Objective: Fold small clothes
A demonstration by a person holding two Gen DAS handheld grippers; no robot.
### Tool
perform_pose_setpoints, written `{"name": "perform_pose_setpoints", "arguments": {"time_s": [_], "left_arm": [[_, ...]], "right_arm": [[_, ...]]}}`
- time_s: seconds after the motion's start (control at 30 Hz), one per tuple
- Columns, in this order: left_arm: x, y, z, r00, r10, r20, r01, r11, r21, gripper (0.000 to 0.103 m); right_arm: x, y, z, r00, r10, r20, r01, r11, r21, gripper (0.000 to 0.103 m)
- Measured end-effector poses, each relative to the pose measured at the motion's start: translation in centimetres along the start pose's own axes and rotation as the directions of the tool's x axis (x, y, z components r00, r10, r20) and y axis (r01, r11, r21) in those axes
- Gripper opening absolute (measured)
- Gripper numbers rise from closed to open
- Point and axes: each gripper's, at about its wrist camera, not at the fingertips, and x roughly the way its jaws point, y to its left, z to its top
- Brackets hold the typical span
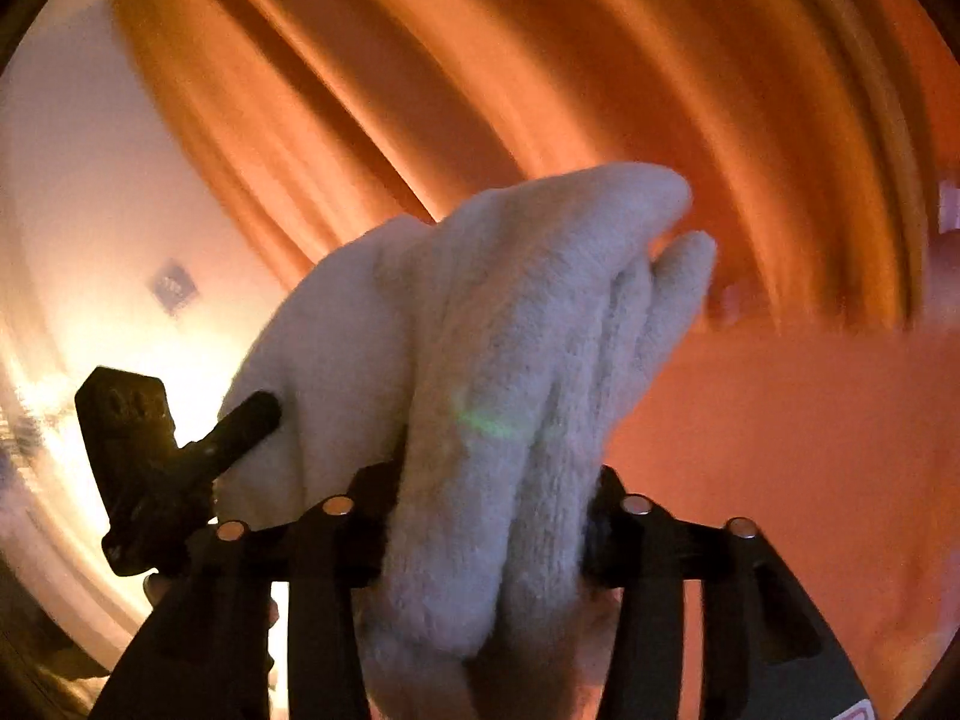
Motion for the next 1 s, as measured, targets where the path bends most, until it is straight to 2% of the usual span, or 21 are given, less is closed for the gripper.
{"name": "perform_pose_setpoints", "arguments": {"time_s": [0.03, 0.07, 0.1, 0.13, 0.17, 0.23, 0.3, 0.33, 0.43, 0.57, 0.6, 0.63, 0.67, 0.7, 0.73, 0.83, 0.9, 0.97, 1.0], "left_arm": [[2.2, 2.8, -2.4, 0.993, 0.094, -0.076, -0.098, 0.994, -0.052, 0.086], [3.5, 5.1, -4.4, 0.981, 0.136, -0.140, -0.151, 0.984, -0.096, 0.078], [4.4, 6.6, -5.8, 0.973, 0.143, -0.179, -0.170, 0.975, -0.145, 0.075], [4.7, 8.0, -7.0, 0.972, 0.127, -0.197, -0.168, 0.964, -0.206, 0.075], [4.4, 9.0, -7.8, 0.978, 0.098, -0.184, -0.145, 0.953, -0.264, 0.075], [4.1, 9.7, -7.9, 0.983, 0.084, -0.166, -0.131, 0.945, -0.301, 0.080], [4.7, 9.9, -7.7, 0.986, 0.066, -0.151, -0.111, 0.943, -0.314, 0.091], [4.9, 10.1, -7.6, 0.987, 0.058, -0.149, -0.104, 0.943, -0.317, 0.091], [7.4, 11.0, -7.6, 0.976, 0.082, -0.203, -0.147, 0.934, -0.325, 0.094], [8.2, 12.1, -10.0, 0.966, 0.049, -0.255, -0.147, 0.912, -0.383, 0.093], [8.5, 12.2, -10.3, 0.965, 0.038, -0.259, -0.140, 0.911, -0.389, 0.089], [8.6, 12.2, -10.6, 0.966, 0.024, -0.256, -0.127, 0.911, -0.393, 0.089], [8.7, 12.0, -10.6, 0.967, 0.027, -0.253, -0.127, 0.913, -0.387, 0.089], [8.7, 11.8, -10.4, 0.968, 0.032, -0.250, -0.127, 0.918, -0.375, 0.086], [8.5, 11.6, -10.2, 0.969, 0.036, -0.244, -0.125, 0.925, -0.359, 0.086], [8.1, 11.0, -9.5, 0.974, 0.083, -0.213, -0.146, 0.943, -0.299, 0.086], [8.3, 11.0, -9.5, 0.974, 0.092, -0.208, -0.149, 0.949, -0.278, 0.086], [8.9, 10.9, -9.8, 0.969, 0.111, -0.220, -0.167, 0.952, -0.256, 0.087], [9.3, 10.7, -10.0, 0.967, 0.112, -0.228, -0.166, 0.957, -0.237, 0.087]], "right_arm": [[2.9, -2.8, -1.9, 0.992, -0.087, -0.088, 0.091, 0.994, 0.053, 0.046], [4.1, -4.2, -3.4, 0.979, -0.159, -0.127, 0.168, 0.984, 0.060, 0.042], [4.5, -4.9, -4.7, 0.971, -0.198, -0.136, 0.206, 0.977, 0.053, 0.040], [4.3, -5.2, -5.7, 0.976, -0.176, -0.131, 0.183, 0.982, 0.045, 0.040], [4.0, -5.1, -6.1, 0.980, -0.159, -0.120, 0.165, 0.986, 0.041, 0.040], [3.2, -4.8, -5.6, 0.985, -0.150, -0.091, 0.154, 0.987, 0.038, 0.044], [3.1, -4.9, -5.1, 0.990, -0.119, -0.078, 0.124, 0.991, 0.053, 0.069], [3.7, -5.2, -4.2, 0.990, -0.123, -0.066, 0.127, 0.989, 0.073, 0.072], [5.8, -6.2, -2.8, 0.984, -0.146, -0.098, 0.156, 0.981, 0.111, 0.075], [9.9, -8.5, -2.6, 0.976, -0.115, -0.186, 0.153, 0.967, 0.205, 0.075], [10.5, -8.8, -2.8, 0.974, -0.101, -0.201, 0.145, 0.966, 0.213, 0.071], [11.5, -8.8, -2.8, 0.973, -0.069, -0.221, 0.116, 0.971, 0.208, 0.054], [11.7, -8.2, -2.6, 0.972, -0.082, -0.221, 0.121, 0.978, 0.172, 0.041], [11.5, -6.7, -1.8, 0.972, -0.112, -0.208, 0.135, 0.986, 0.095, 0.035], [10.9, -5.5, -1.3, 0.975, -0.121, -0.188, 0.131, 0.990, 0.044, 0.034], [9.0, -2.2, -0.1, 0.991, -0.080, -0.105, 0.072, 0.995, -0.072, 0.032], [9.2, -2.5, -0.3, 0.990, -0.105, -0.095, 0.096, 0.991, -0.096, 0.033], [11.8, -5.3, -1.7, 0.958, -0.226, -0.175, 0.210, 0.972, -0.104, 0.036], [12.4, -6.6, -2.3, 0.951, -0.243, -0.194, 0.231, 0.970, -0.080, 0.040]]}}
